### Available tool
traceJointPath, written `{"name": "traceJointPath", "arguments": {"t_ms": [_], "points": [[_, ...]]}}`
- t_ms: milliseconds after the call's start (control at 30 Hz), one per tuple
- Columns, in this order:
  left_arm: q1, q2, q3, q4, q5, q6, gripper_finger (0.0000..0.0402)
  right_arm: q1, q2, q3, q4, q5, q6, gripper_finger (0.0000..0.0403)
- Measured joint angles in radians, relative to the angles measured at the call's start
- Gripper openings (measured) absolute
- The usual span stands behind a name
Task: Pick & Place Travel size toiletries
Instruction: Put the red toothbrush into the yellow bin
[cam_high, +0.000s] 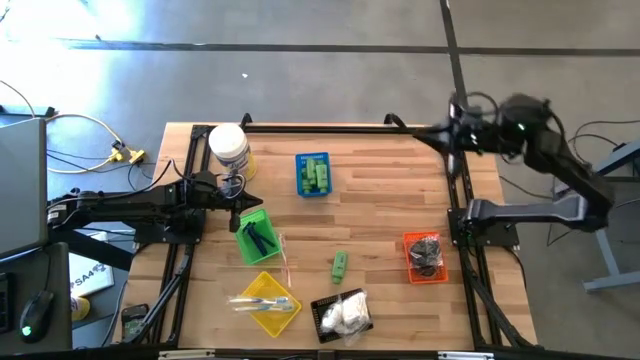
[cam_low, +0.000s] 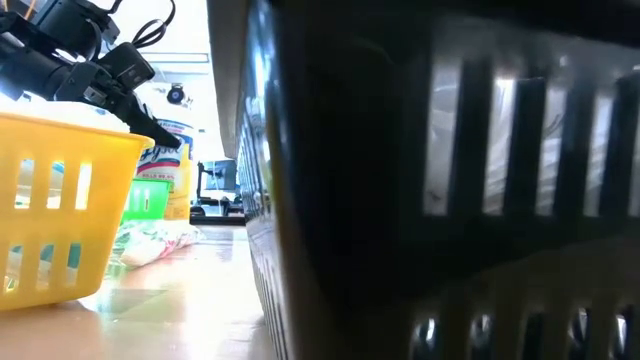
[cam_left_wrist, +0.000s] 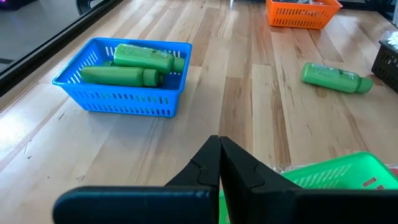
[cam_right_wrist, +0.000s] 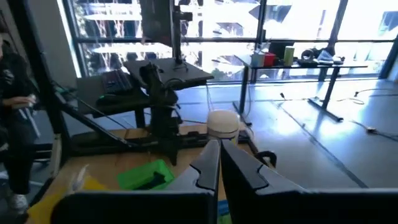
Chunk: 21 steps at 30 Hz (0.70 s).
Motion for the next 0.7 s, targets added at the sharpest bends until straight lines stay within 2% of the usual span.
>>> {"name": "traceJointPath", "arguments": {"t_ms": [267, 400, 500, 700], "points": [[0.000, 0.000, 0.000, 0.000, 0.000, 0.003, 0.0000, 0.000, -0.324, -0.400, 0.120, -0.051, 0.082, 0.0003], [0.000, 0.000, 0.000, 0.001, 0.000, 0.004, 0.0000, 0.000, -0.438, -0.606, 0.276, -0.086, 0.111, 0.0003], [0.000, 0.000, 0.000, 0.001, 0.000, 0.004, 0.0000, 0.000, -0.476, -0.737, 0.411, -0.102, 0.128, 0.0003], [0.000, 0.000, 0.000, 0.007, -0.002, 0.048, 0.0000, 0.000, -0.469, -0.920, 0.621, -0.118, 0.118, 0.0003]]}}
